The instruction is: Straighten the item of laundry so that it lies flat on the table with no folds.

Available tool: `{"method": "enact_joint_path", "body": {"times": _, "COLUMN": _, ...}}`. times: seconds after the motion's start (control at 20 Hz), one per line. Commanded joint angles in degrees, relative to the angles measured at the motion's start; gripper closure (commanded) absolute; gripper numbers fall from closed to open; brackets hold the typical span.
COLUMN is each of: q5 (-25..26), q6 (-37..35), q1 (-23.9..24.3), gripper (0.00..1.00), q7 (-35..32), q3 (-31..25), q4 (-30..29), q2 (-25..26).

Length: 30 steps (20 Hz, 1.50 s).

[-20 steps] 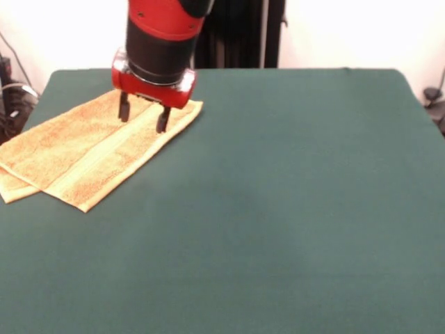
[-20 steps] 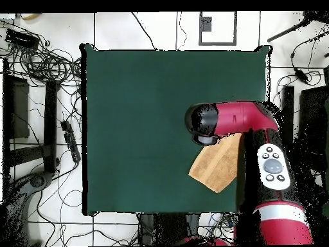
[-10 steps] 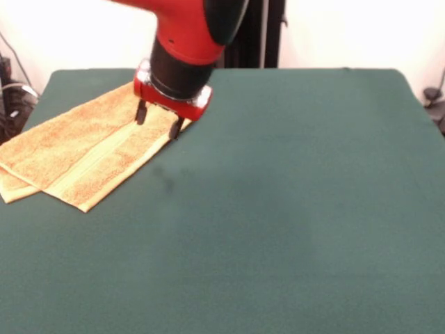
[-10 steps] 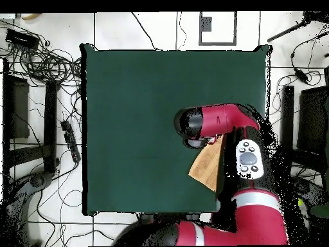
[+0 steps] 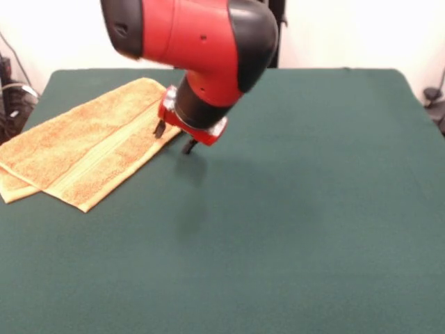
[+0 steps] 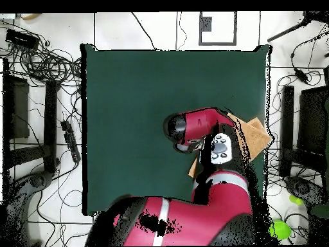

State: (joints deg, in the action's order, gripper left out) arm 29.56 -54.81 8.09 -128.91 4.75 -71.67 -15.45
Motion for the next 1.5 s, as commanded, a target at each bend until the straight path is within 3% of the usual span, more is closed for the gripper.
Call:
{"method": "enact_joint_path", "body": {"times": 0.05, "q5": -5.07, "q6": 3.42, "q1": -4.20, "gripper": 0.00, "q7": -22.29, "q3": 0.88, "q4": 5.12, "q2": 8.48}}
{"method": "enact_joint_path", "body": {"times": 0.45, "q5": -5.65, "q6": -0.68, "q1": -6.72, "gripper": 0.00, "q7": -22.82, "q3": 4.14, "q4": 10.01, "q2": 13.52}}
{"method": "enact_joint_path", "body": {"times": 0.95, "q5": -6.26, "q6": -3.17, "q1": -8.92, "gripper": 0.00, "q7": -21.67, "q3": 7.69, "q4": 10.55, "q2": 15.09}}
{"method": "enact_joint_path", "body": {"times": 1.5, "q5": -3.86, "q6": 0.07, "q1": -9.66, "gripper": 0.00, "q7": -19.96, "q3": 11.82, "q4": 10.97, "q2": 18.55}}
